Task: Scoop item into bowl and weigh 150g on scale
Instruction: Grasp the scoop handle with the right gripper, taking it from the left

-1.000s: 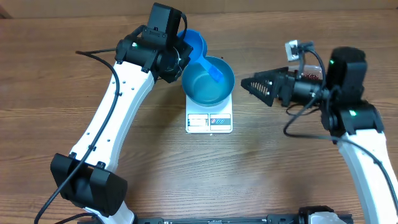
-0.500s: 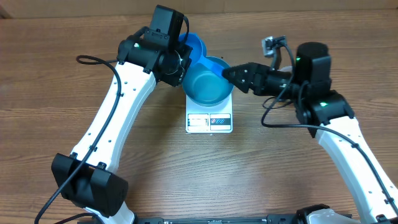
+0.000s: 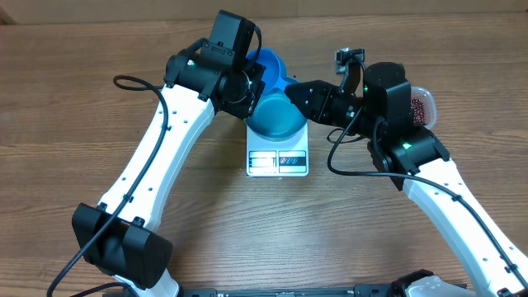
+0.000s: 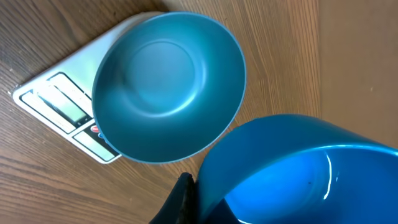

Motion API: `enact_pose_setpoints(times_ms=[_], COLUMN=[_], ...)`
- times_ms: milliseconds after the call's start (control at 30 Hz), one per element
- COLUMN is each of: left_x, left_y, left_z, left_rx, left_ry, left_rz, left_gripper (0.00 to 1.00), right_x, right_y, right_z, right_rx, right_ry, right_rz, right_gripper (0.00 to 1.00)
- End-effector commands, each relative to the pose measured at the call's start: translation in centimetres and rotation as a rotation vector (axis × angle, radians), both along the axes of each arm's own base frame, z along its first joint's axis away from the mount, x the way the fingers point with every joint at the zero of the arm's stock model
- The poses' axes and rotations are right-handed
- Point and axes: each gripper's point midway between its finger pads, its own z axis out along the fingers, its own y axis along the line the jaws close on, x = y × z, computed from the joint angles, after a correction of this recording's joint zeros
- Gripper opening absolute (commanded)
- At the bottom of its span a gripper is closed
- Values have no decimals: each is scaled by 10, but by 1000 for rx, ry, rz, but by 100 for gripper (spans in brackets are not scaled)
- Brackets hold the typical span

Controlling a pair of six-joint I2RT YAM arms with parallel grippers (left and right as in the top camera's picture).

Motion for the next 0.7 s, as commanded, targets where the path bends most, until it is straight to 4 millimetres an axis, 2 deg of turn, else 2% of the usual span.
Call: enact_pose_setpoints(times_ms=[0, 267, 667], left_x=[-7, -14, -12], left_y=[-8, -14, -13], left_z=[4, 3, 3], left_rx=[-35, -29, -34], left_ry=[11, 24, 25], left_rz=[-16, -33, -14], left_gripper=[4, 4, 4], right_x=[6, 7, 5], right_y=[-2, -1, -2], right_z=[11, 13, 9], right_rx=[4, 15, 9], right_ry=[-28, -24, -8], right_rz=[-32, -37, -36], right_gripper=[30, 22, 19])
